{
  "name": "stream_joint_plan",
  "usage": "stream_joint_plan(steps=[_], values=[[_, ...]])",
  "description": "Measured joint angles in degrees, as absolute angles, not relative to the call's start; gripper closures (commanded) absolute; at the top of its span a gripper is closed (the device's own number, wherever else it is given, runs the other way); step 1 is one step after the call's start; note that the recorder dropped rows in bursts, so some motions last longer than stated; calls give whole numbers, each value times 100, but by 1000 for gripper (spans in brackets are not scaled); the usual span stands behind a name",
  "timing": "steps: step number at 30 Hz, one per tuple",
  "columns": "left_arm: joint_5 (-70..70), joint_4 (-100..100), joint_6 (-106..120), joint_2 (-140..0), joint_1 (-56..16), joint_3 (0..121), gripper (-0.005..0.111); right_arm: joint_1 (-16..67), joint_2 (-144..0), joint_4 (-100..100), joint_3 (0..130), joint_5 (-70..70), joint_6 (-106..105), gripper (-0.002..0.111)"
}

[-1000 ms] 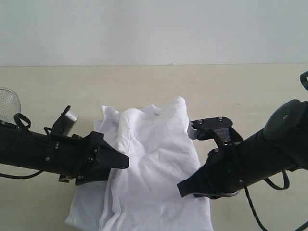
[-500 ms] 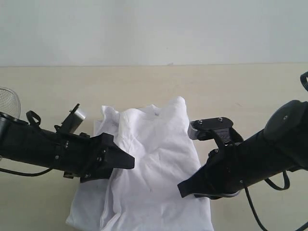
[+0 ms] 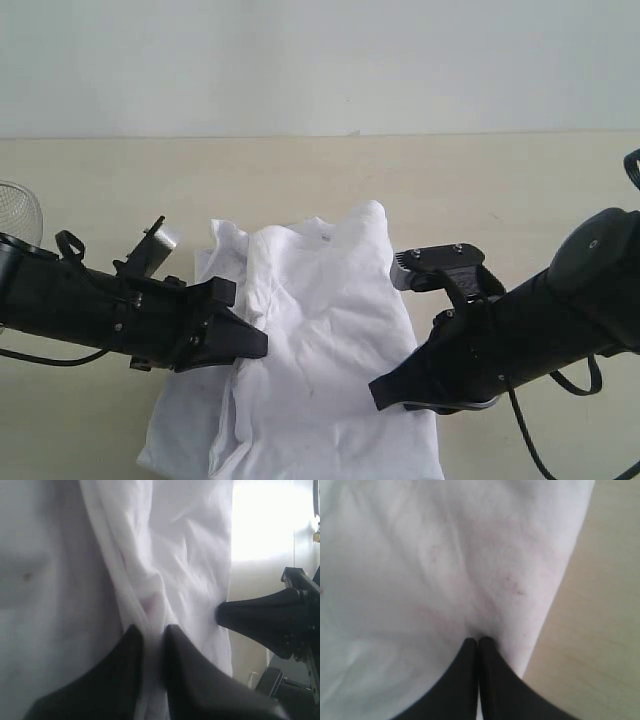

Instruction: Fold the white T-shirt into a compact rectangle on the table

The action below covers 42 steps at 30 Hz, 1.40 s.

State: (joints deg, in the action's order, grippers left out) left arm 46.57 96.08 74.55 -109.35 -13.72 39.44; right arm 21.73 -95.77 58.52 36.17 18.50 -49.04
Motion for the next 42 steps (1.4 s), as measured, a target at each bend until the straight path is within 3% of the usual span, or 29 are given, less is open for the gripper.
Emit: stream_joint_plan(steps=[2, 19, 42], values=[[4657, 9617, 7455, -10935, -1372, 3944, 102, 2173, -9577, 5852, 3617, 1850, -4904, 108], [4674, 9617, 7564, -10591, -1372, 4040, 102, 2173, -9165, 5938, 3604, 1772, -4868, 108], [3537, 8203, 6364, -9752, -1372, 4049, 102, 2173, -9160, 5938, 3604, 1772, -4854, 108]])
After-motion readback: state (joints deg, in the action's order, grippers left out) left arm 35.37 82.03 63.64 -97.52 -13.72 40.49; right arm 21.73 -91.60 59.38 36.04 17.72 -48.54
